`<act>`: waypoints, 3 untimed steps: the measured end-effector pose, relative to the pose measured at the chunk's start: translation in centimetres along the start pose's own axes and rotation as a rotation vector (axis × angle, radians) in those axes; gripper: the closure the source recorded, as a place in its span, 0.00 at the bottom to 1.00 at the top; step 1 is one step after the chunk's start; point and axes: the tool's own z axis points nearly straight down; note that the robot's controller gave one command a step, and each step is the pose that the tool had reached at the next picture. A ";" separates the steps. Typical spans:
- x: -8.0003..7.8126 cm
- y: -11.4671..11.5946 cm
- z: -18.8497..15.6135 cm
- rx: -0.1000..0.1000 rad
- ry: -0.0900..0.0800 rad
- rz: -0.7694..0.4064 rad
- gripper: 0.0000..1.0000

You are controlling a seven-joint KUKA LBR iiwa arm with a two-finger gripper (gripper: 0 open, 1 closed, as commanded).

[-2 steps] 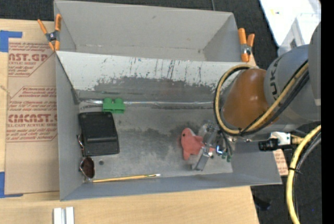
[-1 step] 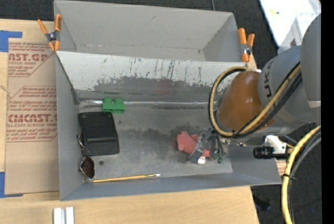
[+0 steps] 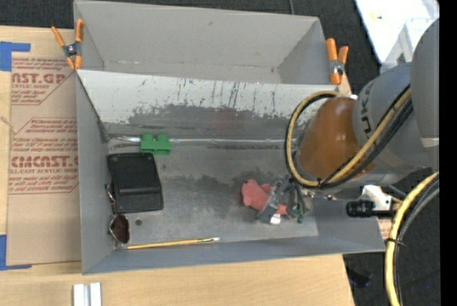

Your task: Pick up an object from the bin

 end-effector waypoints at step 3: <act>0.2 0.0 -6.7 0.003 0.008 -0.002 1.00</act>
Offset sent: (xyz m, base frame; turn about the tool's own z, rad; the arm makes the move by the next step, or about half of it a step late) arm 0.0000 -0.0001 0.0640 -0.0003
